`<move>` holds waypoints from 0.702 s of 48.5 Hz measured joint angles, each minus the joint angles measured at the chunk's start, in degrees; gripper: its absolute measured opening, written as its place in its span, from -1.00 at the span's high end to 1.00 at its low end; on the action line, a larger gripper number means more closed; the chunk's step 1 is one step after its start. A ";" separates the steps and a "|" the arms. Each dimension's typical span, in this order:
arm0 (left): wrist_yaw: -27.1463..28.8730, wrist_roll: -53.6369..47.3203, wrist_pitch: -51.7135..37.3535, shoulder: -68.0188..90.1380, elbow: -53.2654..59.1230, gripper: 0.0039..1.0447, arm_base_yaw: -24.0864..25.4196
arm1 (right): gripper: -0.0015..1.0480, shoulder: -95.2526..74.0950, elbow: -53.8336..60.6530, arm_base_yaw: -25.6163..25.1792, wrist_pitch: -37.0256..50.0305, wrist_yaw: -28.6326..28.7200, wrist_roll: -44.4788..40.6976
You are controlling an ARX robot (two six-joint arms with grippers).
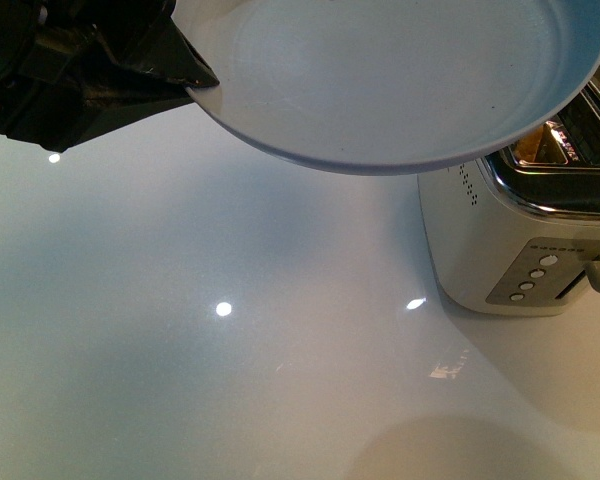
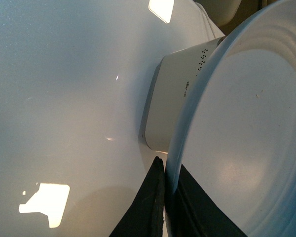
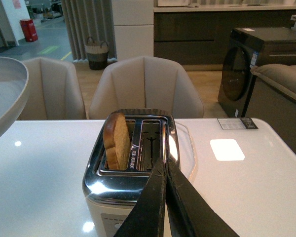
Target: Left arm holds plate, right arm toasts bread
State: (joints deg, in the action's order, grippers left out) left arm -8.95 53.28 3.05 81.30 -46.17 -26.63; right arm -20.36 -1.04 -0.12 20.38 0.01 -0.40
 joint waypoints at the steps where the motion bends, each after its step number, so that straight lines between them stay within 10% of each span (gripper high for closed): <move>1: 0.00 0.00 0.00 0.00 0.00 0.95 0.00 | 0.96 0.46 0.00 0.00 -0.48 0.00 0.00; 34: 0.00 0.00 0.00 0.00 0.00 0.95 0.00 | 0.96 18.62 0.00 0.02 -19.76 0.00 0.00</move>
State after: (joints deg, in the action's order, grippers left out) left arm -8.95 53.28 3.05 81.30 -46.17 -26.63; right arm -1.74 -1.04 -0.10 0.62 0.01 -0.40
